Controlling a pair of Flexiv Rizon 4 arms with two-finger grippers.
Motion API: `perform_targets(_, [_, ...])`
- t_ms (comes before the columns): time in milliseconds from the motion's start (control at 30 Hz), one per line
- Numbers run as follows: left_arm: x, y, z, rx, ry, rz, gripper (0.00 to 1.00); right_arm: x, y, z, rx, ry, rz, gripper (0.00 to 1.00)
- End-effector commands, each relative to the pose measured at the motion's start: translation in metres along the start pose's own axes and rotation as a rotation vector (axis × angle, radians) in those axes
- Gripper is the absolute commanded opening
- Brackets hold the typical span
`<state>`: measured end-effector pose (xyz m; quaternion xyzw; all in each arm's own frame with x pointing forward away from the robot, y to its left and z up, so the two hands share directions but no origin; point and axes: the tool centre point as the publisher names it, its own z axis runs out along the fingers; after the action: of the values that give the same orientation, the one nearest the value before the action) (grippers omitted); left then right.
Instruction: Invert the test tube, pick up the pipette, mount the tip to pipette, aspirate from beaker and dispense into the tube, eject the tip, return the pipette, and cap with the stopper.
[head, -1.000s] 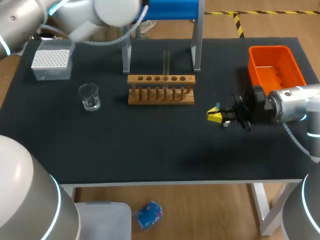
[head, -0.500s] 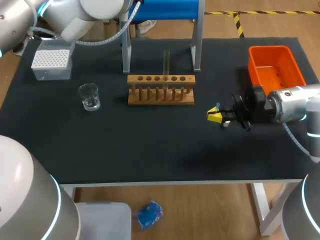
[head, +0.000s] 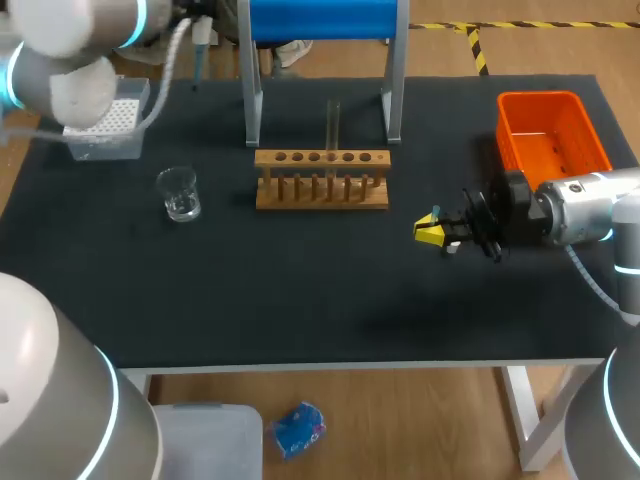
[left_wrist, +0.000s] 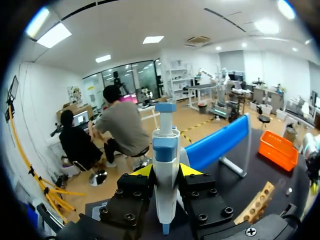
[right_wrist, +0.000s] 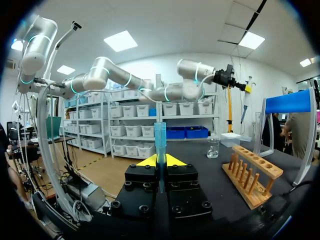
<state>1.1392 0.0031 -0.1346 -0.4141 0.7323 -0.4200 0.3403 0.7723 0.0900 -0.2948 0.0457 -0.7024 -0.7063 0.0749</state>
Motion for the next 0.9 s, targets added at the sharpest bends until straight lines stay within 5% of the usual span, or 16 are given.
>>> perform_targets(33, [-0.009,0.004,-0.002,0.007,0.229,0.0,0.0,0.001,0.0,-0.001,0.0,-0.001,-0.001,0.0])
perform_targets(267, [-0.009,0.004,-0.002,0.007,0.229,0.0,0.0,0.001,0.0,-0.001,0.0,-0.001,-0.001,0.0])
perform_targets(367, [0.001,0.009,-0.016,0.011,0.344,0.081,0.0,0.001,0.0,-0.001,0.0,-0.001,-0.001,0.0])
perform_targets(633, [0.023,0.023,-0.065,0.124,0.617,0.057,0.0,0.001,0.0,-0.001,0.0,-0.001,-0.001,0.0])
perform_targets(733, [0.052,0.028,-0.086,0.195,0.815,0.091,0.0,0.001,0.0,-0.001,0.0,-0.001,-0.001,0.0])
perform_targets(900, [0.057,0.028,-0.09,0.215,0.841,0.088,0.0,0.001,0.0,-0.001,0.0,-0.001,-0.001,0.0])
